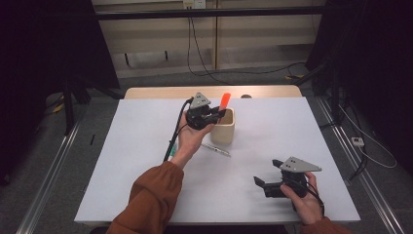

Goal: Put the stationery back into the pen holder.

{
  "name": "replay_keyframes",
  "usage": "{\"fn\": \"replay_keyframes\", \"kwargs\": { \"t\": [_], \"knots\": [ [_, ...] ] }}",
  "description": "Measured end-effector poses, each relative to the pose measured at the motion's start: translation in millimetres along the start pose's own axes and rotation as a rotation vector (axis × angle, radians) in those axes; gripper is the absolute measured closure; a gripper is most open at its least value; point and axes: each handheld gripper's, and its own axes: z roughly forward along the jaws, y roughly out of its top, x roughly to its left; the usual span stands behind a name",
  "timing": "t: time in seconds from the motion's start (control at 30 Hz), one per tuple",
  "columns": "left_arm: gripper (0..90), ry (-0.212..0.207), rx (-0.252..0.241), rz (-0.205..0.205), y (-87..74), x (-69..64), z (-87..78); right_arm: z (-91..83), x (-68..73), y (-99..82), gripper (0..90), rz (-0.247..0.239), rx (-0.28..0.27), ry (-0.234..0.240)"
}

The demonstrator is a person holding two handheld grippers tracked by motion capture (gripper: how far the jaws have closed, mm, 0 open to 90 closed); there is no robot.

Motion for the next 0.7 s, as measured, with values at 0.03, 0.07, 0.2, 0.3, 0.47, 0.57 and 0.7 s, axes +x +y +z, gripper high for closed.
{"fn": "replay_keyframes", "kwargs": {
  "t": [0.03,0.07,0.2,0.3,0.47,0.57,0.7],
  "knots": [
    [77.2,0.001,0.007,-0.002,-0.7,0.2,0.0,0.3,-0.3,-0.1,6.5,0.001,0.002,-0.001],
    [77.2,0.005,0.015,-0.001,-1.4,0.4,0.4,0.4,-0.2,0.0,6.5,0.001,0.004,-0.002],
    [77.1,0.015,0.042,0.002,-4.0,0.8,2.8,1.1,0.3,0.1,6.5,-0.003,0.006,0.0],
    [77.0,0.01,0.055,0.02,-4.5,-1.5,4.2,0.9,0.1,0.0,6.6,-0.004,0.005,-0.003],
    [76.6,0.012,0.058,0.021,-5.4,-1.4,4.5,0.3,-0.9,-0.1,6.6,-0.001,0.002,-0.007],
    [74.9,-0.005,0.048,0.019,-4.1,-1.7,2.7,0.6,-0.6,0.0,6.6,-0.002,0.004,-0.006],
    [70.8,-0.025,0.033,0.016,-1.6,-2.9,0.4,0.7,-0.7,0.1,6.5,-0.002,0.003,-0.006]
  ]
}}
